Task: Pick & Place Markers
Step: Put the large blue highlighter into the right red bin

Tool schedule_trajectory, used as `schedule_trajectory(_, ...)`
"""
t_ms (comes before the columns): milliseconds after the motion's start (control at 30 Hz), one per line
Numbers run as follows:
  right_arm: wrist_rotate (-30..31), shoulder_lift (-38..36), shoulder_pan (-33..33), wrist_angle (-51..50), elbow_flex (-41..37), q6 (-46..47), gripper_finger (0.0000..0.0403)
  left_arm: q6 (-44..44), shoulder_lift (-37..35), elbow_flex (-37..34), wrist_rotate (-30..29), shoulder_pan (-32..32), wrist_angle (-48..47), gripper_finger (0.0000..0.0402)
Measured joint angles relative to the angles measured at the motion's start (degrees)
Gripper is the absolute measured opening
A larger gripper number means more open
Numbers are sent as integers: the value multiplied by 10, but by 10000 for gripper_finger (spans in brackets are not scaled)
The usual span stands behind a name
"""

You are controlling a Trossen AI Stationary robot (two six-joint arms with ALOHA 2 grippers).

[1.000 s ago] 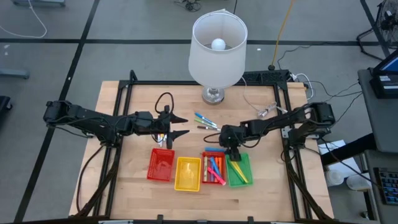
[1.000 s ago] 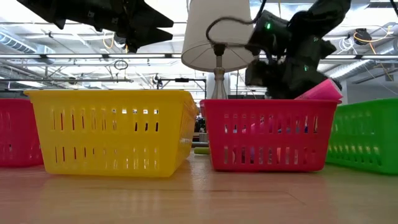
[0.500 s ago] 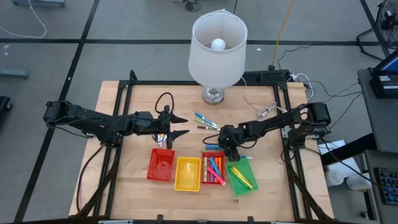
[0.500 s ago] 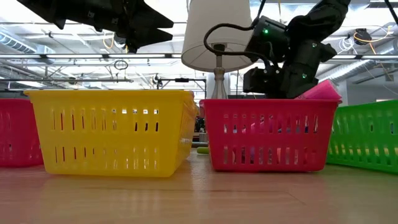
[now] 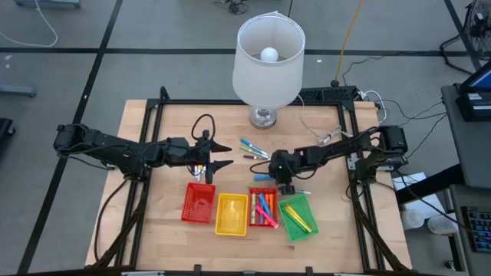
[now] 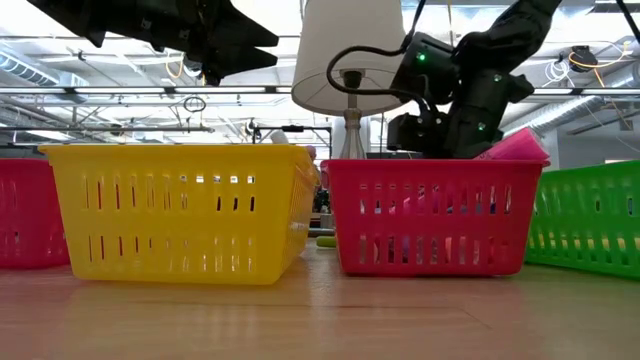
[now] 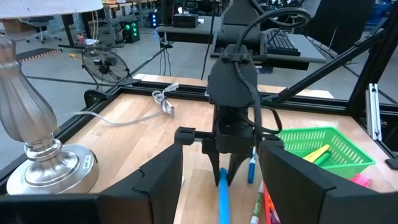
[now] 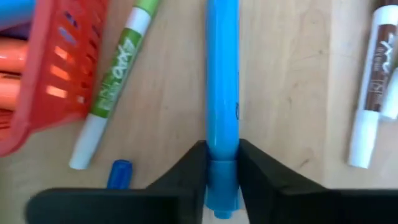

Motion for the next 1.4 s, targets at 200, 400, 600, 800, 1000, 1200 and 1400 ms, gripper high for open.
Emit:
schedule_trajectory(200,3,0,-13,15,0,-18,43,0,0,0,0,0,0,218)
schedule_trajectory(400,33,-28,-13,23,-1,-21,43,1,0,0,0,0,0,210)
schedule_trajectory(600,45,-70,-13,9,-1,-14,43,2,0,0,0,0,-1,213)
schedule_trajectory(800,43,-112,1,35,-1,-9,45,1,0,0,0,0,-5,213)
schedule_trajectory(1000,42,-138,14,99,-1,-16,46,9,0,0,0,0,-8,202)
schedule_trajectory(1200,40,-143,14,212,-1,-36,46,64,3,0,0,0,6,196)
schedule_trajectory(1400,9,-142,14,281,-2,-51,47,75,35,0,17,-1,53,191)
